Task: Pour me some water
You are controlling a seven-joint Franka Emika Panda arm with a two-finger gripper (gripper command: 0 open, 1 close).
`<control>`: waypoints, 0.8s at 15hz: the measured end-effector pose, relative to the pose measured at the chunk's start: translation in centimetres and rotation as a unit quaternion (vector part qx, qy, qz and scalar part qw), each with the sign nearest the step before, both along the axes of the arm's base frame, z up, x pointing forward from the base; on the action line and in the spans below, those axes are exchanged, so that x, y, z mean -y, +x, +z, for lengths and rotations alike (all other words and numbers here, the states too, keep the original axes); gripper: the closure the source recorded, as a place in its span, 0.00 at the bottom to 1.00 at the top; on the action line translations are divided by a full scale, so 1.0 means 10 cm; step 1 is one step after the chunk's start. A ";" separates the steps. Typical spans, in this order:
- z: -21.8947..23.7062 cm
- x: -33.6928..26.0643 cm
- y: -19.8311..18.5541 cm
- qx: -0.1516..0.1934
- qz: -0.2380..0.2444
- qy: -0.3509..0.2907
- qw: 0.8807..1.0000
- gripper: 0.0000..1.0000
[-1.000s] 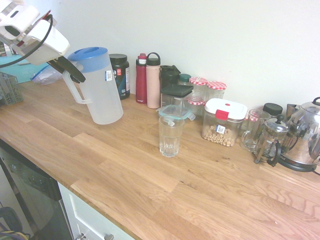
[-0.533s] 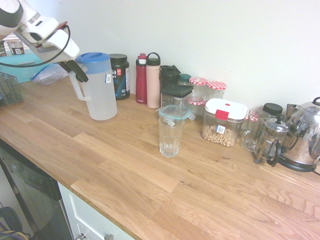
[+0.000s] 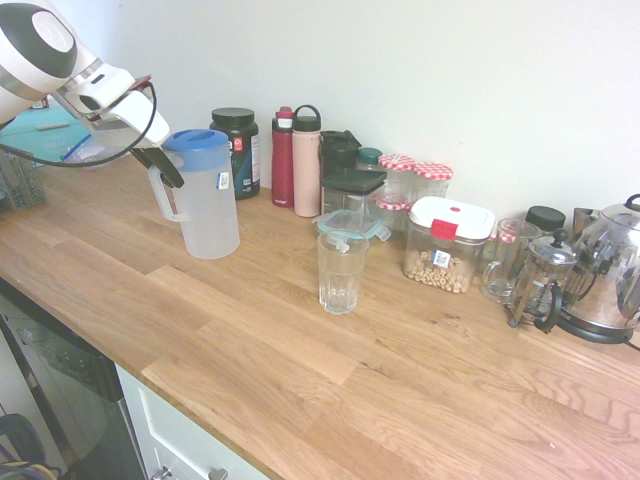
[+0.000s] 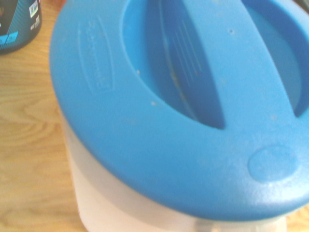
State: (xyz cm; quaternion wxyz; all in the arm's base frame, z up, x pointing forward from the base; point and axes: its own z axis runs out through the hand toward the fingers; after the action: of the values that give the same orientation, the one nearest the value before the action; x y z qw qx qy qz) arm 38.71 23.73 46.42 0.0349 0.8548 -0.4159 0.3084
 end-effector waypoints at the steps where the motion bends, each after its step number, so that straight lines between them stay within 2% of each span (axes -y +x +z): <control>1: -0.03 -0.02 -0.04 -0.002 -0.002 -0.001 1.000 0.00; 12: 0.09 0.11 -0.13 -0.003 -0.015 0.001 1.000 0.00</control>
State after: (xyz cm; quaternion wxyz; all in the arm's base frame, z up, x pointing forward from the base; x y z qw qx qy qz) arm 37.45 22.67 47.34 0.0399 0.8492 -0.4289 0.3054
